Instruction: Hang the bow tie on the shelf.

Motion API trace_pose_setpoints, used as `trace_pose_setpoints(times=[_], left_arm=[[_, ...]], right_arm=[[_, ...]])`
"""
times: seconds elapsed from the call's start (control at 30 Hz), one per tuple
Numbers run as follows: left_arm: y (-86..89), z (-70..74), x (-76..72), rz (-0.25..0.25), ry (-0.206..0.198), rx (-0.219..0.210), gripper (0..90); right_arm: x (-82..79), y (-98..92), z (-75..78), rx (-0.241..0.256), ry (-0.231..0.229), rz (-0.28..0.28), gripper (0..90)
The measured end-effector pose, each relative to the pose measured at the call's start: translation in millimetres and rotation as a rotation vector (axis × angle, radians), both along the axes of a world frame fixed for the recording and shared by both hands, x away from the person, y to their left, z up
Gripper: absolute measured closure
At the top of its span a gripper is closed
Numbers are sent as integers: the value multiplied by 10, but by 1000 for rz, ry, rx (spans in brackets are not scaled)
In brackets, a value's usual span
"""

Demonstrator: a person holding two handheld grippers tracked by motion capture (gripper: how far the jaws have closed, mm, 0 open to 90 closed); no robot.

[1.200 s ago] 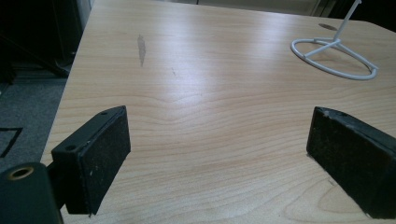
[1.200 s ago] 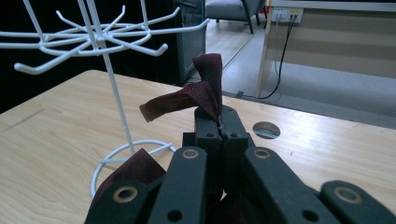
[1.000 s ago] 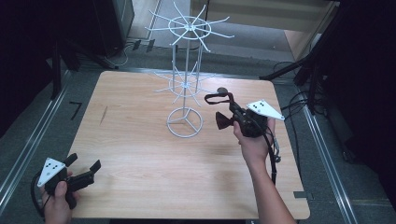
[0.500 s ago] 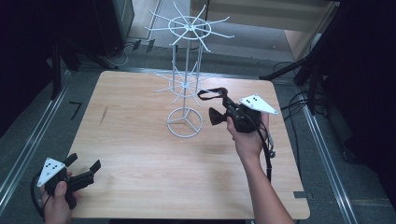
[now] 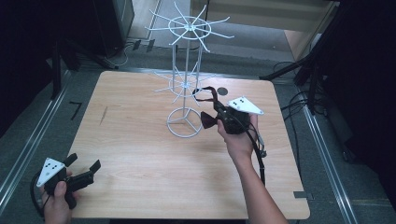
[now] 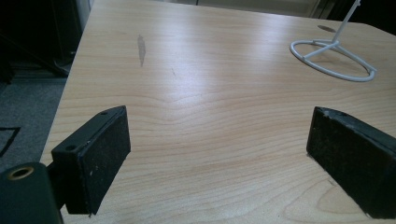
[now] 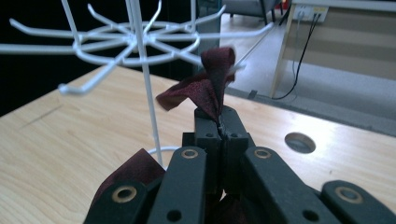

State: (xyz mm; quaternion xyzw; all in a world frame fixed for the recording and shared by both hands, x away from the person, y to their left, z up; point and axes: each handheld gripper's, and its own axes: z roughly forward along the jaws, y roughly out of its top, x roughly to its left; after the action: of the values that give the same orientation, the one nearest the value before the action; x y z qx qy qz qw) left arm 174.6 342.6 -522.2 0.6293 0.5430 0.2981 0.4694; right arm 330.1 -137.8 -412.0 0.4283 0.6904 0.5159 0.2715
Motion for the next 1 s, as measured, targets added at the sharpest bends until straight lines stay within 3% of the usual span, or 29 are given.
trace_pose_setpoints(times=[0.23, 0.53, 1.0], left_arm=[[0, 1, 0, -1, 2, 1, 67], [3, 0, -1, -2, 1, -5, 67], [1, -1, 0, -3, -1, -2, 68]], right_arm=[[99, 60, -177, 8, 46, -8, 897], [198, 83, -288, 34, 77, 3, 841], [273, 91, -457, 27, 130, 7, 777]])
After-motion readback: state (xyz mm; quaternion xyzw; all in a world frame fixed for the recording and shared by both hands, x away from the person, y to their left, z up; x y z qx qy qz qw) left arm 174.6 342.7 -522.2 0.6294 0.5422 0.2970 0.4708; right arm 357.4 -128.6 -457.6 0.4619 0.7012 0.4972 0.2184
